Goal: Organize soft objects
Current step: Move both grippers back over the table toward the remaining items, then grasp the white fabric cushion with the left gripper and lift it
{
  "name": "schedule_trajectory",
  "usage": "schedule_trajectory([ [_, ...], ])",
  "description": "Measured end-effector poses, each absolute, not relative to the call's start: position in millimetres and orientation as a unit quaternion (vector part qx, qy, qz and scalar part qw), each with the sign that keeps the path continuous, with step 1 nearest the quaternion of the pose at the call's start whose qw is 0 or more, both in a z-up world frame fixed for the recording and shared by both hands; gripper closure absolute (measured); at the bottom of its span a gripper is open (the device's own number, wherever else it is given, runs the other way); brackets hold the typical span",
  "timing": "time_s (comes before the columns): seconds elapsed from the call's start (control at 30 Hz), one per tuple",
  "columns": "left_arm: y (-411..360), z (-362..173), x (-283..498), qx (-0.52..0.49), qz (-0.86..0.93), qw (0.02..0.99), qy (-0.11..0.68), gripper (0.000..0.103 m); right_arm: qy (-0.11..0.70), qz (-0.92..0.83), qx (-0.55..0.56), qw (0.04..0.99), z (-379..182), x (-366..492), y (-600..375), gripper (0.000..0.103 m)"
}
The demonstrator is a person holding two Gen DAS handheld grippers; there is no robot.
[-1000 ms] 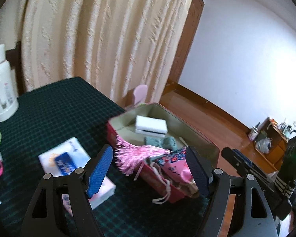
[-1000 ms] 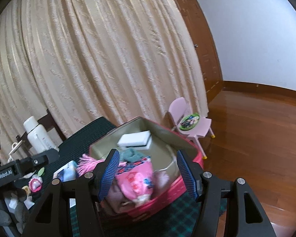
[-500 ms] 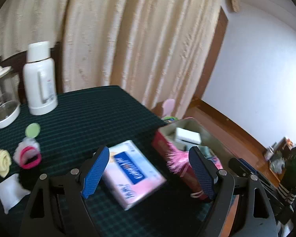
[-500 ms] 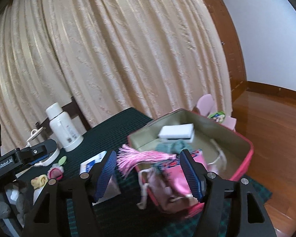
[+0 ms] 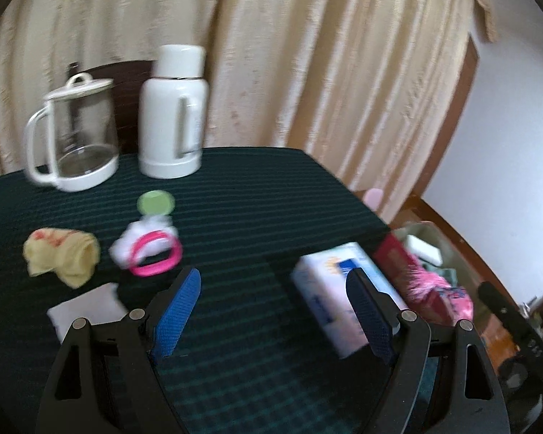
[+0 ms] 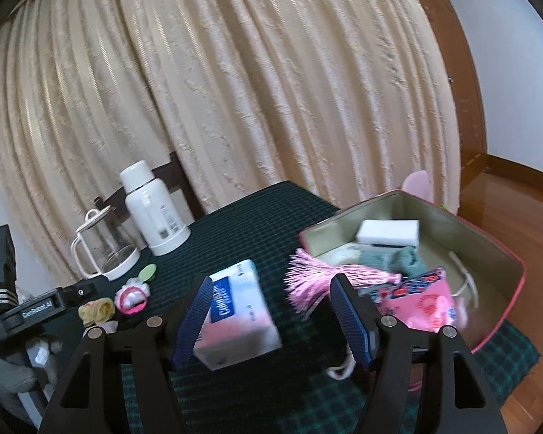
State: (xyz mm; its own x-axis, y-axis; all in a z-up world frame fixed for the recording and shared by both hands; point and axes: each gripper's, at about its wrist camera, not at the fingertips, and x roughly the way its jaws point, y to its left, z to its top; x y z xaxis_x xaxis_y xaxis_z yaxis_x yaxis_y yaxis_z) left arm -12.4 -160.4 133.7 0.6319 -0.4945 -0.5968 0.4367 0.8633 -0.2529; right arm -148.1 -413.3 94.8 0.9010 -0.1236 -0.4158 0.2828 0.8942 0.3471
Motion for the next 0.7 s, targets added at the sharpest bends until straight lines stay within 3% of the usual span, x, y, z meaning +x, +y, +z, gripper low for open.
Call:
schedule_trajectory([
  [0.7, -57.7, 88.3, 23.3, -0.048, -0.165, 0.905, 0.389, 0.020, 0.242, -0.003, 0.166, 0.956, 91.2, -100.5, -336.5, 0.032],
])
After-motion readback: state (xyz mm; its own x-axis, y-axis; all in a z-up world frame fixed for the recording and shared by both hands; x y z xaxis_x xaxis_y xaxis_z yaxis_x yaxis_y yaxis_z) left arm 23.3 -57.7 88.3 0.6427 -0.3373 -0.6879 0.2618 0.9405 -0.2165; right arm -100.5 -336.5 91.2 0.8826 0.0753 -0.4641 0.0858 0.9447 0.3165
